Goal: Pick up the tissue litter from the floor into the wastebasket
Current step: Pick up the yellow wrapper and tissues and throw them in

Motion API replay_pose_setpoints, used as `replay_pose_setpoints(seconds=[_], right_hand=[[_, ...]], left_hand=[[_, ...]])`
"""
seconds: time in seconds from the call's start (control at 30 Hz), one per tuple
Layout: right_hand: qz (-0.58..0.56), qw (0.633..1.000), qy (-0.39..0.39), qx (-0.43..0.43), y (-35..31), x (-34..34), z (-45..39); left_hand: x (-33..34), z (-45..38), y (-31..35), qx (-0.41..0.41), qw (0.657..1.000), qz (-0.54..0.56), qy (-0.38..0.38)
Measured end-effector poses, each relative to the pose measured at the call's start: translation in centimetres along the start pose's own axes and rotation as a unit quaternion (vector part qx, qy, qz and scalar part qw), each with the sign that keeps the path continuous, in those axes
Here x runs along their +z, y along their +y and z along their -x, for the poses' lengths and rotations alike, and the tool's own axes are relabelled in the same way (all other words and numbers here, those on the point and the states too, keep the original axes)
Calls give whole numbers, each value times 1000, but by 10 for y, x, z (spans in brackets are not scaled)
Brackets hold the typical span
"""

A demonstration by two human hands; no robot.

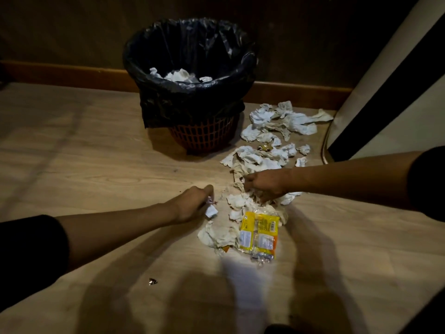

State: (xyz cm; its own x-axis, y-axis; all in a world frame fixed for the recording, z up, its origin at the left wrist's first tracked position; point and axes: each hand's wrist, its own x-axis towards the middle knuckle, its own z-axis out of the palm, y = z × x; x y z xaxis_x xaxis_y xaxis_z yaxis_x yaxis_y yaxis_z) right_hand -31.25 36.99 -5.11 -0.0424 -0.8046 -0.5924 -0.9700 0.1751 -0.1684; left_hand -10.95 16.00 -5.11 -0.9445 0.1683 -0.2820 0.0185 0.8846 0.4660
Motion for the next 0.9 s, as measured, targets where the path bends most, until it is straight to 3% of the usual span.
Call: replay_pose_setpoints(seconds=[0.1,0.2,0.27,0.4,0.5,0.57,0.7,0.9], right_hand=[[0,1000,12,-8,2,1,-1],[-6,1000,18,-3,5,-2,-2],[-14,1000,18,0,7,-2,-3],[-22,999,23,-9,8,-2,-2],[-24,999,26,-9,7,-3,-1],[-23,999,30,-8,7,-2,-3],[-23,999,42,-11,10,-2,-4],[-25,999,46,-7,9,0,-10]], left_hand=[[4,-12,33,83,994,-50,-47],[12,-21,55,168,967,-163,-96],[25,-24,60,174,964,-185,-83],[53,-20,63,124,985,-108,-43],[66,-16,67,100,981,-162,-50],[69,-17,69,117,972,-197,-45],[68,-26,68,227,940,-254,-16],[83,-31,50,218,933,-282,-52]])
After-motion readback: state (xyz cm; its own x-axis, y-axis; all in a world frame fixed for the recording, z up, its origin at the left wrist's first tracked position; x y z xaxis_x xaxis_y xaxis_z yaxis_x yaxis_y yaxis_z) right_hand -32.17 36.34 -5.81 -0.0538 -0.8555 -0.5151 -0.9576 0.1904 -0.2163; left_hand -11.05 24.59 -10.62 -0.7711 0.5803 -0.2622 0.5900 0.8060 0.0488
